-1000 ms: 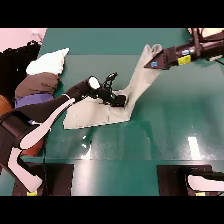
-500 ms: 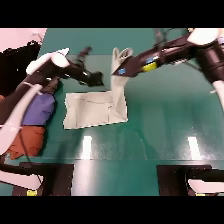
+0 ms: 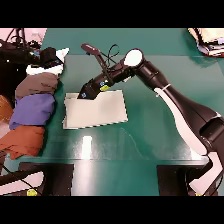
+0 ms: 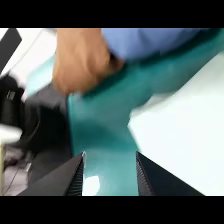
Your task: Fold the shirts.
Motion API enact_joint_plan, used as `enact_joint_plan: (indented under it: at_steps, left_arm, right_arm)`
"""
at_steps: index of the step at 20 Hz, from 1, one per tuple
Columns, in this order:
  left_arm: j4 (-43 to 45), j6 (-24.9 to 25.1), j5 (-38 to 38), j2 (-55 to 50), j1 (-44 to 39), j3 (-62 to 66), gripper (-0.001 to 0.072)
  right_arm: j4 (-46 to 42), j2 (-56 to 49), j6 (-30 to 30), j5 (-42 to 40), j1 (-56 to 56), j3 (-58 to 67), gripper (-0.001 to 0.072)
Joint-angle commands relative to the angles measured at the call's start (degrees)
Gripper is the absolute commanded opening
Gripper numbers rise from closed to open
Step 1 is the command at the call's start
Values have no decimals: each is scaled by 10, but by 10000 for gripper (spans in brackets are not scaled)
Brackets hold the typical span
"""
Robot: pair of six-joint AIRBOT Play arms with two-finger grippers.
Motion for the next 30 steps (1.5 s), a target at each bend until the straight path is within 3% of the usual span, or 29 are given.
enact_joint_plan:
  at_steps: [1, 5, 8, 9, 10, 11, 12, 17, 21, 22, 26, 27, 30]
  left_arm:
    - [14, 0, -43, 12, 18, 0, 24]
    - [14, 4, -50, 12, 17, 0, 24]
    - [14, 4, -48, 12, 17, 0, 24]
    - [14, 4, -46, 12, 17, 0, 24]
    - [15, 5, -44, 12, 17, 0, 24]
    - [14, 5, -43, 12, 17, 0, 23]
    - [14, 5, -42, 12, 17, 0, 24]
    - [14, 5, -30, 12, 17, 0, 24]
    - [14, 4, -31, 12, 17, 0, 24]
    - [14, 4, -31, 12, 17, 0, 24]
    - [3, 4, -32, 12, 17, 0, 23]
    - [3, 3, -31, 12, 17, 0, 23]
    - [0, -1, -31, 12, 2, 0, 22]
  right_arm:
    - [-9, -11, 20, 101, -44, 0, 357]
    - [-114, 64, 57, 96, -150, -146, 357]
    - [-130, 127, 77, 14, -236, -289, 359]
    - [-130, 141, 78, -17, -256, -332, 400]
    - [-129, 149, 78, -51, -270, -372, 526]
    - [-121, 148, 77, -72, -279, -401, 580]
    - [-100, 139, 77, -81, -284, -422, 579]
    - [38, 58, 30, -87, -242, -437, 578]
    - [67, -2, 28, -85, -177, -365, 567]
    - [63, -11, 28, -88, -161, -340, 517]
    - [63, -32, 28, -115, -123, -274, 96]
    - [59, -32, 29, -119, -120, -264, 19]
    - [5, -20, 34, -106, -129, -236, 20]
